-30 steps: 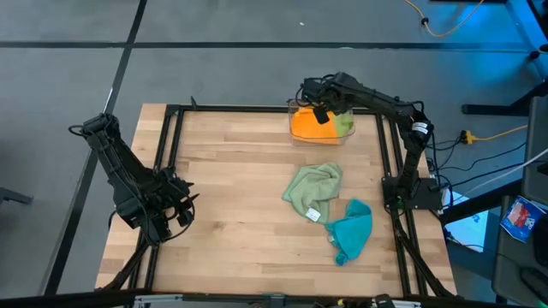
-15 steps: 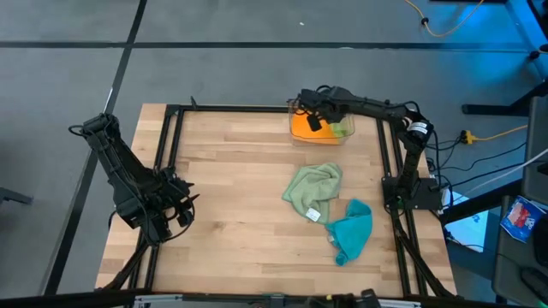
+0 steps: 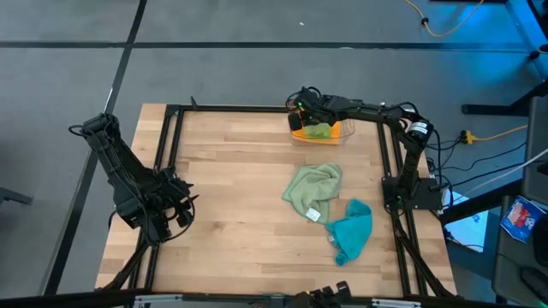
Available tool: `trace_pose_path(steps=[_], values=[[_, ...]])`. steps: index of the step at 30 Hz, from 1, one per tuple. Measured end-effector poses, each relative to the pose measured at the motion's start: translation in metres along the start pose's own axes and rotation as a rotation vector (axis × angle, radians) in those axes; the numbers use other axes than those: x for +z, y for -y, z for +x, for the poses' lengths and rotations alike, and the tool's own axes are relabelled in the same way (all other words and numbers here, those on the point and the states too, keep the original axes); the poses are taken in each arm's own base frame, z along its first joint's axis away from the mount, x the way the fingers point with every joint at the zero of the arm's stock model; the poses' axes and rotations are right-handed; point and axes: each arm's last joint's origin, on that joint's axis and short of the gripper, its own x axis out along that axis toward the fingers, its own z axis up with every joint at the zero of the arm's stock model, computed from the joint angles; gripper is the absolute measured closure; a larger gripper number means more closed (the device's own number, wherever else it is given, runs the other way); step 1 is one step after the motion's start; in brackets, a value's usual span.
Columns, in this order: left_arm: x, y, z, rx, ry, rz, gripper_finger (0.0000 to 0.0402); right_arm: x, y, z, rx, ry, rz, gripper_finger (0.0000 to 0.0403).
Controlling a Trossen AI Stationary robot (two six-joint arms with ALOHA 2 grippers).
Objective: Fold microfiber towels
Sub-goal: Stack the light green microfiber towel on top of the orange microfiber towel in the transparent bin, then fold the green microfiber towel
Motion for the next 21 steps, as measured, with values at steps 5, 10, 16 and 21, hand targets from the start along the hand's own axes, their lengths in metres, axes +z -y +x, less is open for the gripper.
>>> trace_pose_path(steps=[5, 10, 16, 21], values=[[0.000, 0.000, 0.000, 0.000, -0.001, 0.000, 0.0230, -0.002, 0.001, 0.002, 0.016, -0.016, 0.004, 0.0257], [0.000, 0.000, 0.000, 0.000, -0.002, 0.000, 0.0232, 0.001, -0.004, 0.002, 0.117, -0.024, 0.007, 0.0225], [0.000, 0.000, 0.000, 0.000, -0.002, 0.000, 0.0230, 0.018, -0.011, -0.012, 0.247, -0.036, -0.076, 0.0212], [0.000, 0.000, 0.000, -0.001, -0.001, -0.001, 0.0232, 0.038, -0.014, -0.043, 0.254, -0.077, -0.161, 0.0218]])
